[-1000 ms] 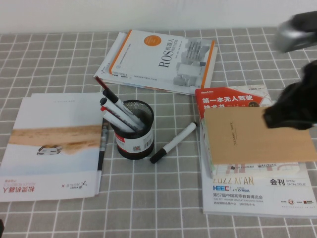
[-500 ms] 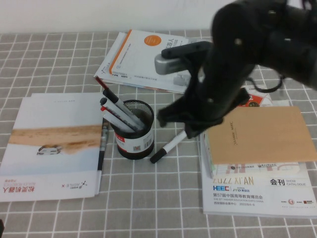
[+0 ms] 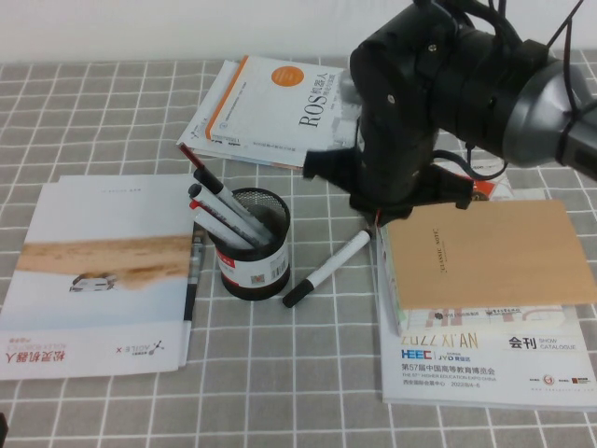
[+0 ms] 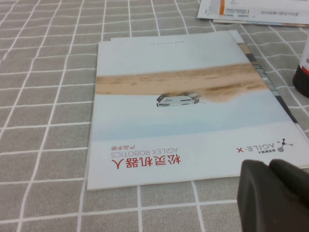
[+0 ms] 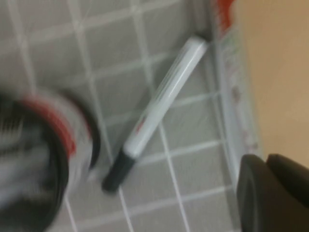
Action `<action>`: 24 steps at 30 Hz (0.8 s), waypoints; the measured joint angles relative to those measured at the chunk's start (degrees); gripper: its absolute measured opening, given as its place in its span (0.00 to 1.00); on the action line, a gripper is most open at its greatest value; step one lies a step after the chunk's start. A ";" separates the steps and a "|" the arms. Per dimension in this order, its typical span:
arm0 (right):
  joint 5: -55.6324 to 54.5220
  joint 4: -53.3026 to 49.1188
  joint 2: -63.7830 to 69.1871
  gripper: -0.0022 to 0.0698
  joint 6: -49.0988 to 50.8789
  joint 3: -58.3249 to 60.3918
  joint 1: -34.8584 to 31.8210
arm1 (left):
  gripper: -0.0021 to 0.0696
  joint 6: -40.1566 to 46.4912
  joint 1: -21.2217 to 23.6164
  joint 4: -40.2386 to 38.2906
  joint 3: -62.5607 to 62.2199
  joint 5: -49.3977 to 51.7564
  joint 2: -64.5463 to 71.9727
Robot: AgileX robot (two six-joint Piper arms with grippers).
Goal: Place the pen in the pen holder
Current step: Pick up the pen on the table
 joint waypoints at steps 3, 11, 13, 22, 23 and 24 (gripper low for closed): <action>-1.14 -1.32 0.00 0.01 5.70 0.00 -0.24 | 0.03 0.00 0.00 0.00 0.00 0.00 0.00; -9.41 -0.70 2.62 0.03 12.68 0.00 -0.24 | 0.03 0.00 0.00 0.00 0.00 0.00 0.00; -10.60 -0.34 3.89 0.06 14.71 0.00 -0.24 | 0.03 0.00 0.00 0.00 0.00 0.00 0.00; -12.81 0.01 6.87 0.38 19.99 0.00 -0.24 | 0.03 0.00 0.00 0.00 0.00 0.00 0.00; -12.81 0.10 7.17 0.39 20.13 0.00 -0.24 | 0.03 0.00 0.00 0.00 0.00 0.00 0.00; -12.70 0.10 7.50 0.40 20.27 0.00 -0.24 | 0.03 0.00 0.00 0.00 0.00 0.00 0.00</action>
